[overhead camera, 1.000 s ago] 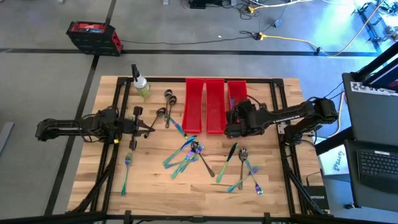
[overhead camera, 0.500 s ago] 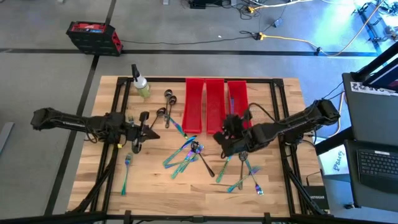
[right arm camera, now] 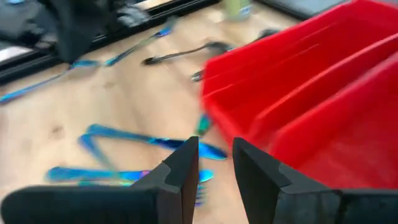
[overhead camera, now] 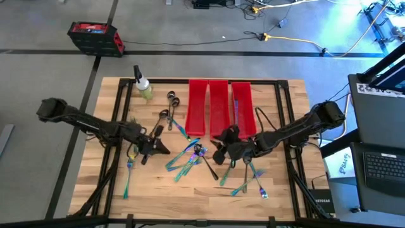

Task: Sort silverware
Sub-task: Put the blue fork into the left red silverware bin

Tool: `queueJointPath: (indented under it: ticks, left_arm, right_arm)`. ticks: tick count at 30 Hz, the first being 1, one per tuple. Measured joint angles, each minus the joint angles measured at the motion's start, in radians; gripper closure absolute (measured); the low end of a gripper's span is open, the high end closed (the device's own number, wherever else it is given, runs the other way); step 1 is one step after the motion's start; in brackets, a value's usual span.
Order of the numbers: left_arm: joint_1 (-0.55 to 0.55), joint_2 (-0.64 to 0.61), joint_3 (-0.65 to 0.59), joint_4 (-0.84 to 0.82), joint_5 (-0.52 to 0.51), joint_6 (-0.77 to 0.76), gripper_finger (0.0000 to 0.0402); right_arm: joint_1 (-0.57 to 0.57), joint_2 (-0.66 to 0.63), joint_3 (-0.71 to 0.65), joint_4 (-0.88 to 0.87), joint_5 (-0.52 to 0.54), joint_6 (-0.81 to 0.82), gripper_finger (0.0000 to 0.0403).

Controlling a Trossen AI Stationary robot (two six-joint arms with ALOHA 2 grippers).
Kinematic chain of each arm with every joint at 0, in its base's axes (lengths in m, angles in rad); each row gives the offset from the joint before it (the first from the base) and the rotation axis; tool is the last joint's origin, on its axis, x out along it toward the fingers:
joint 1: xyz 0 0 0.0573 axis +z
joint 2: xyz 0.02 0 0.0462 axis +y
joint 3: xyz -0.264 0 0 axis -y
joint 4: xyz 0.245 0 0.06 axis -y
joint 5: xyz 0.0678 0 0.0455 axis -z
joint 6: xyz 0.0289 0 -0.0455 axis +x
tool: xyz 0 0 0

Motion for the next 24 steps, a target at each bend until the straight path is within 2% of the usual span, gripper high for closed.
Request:
queueJointPath:
  ticks: [3,7,15,24]
  left_arm:
    - [-0.022,0.076,0.022,-0.008,-0.018,0.022,0.0402]
    - [-0.020,0.136,0.051,0.001,-0.051,-0.004,0.0402]
    - [-0.019,0.163,0.057,-0.003,-0.052,-0.044,0.0402]
    - [-0.018,0.163,0.057,-0.004,-0.056,-0.068,0.0402]
  right_arm:
    - [0.000,0.056,-0.006,0.058,-0.097,-0.040,0.0320]
    - [0.001,0.170,-0.007,0.192,-0.129,-0.035,0.0320]
    - [0.001,0.280,-0.007,0.212,-0.019,0.174,0.0320]
    - [0.008,0.364,-0.006,0.248,-0.018,0.328,0.0320]
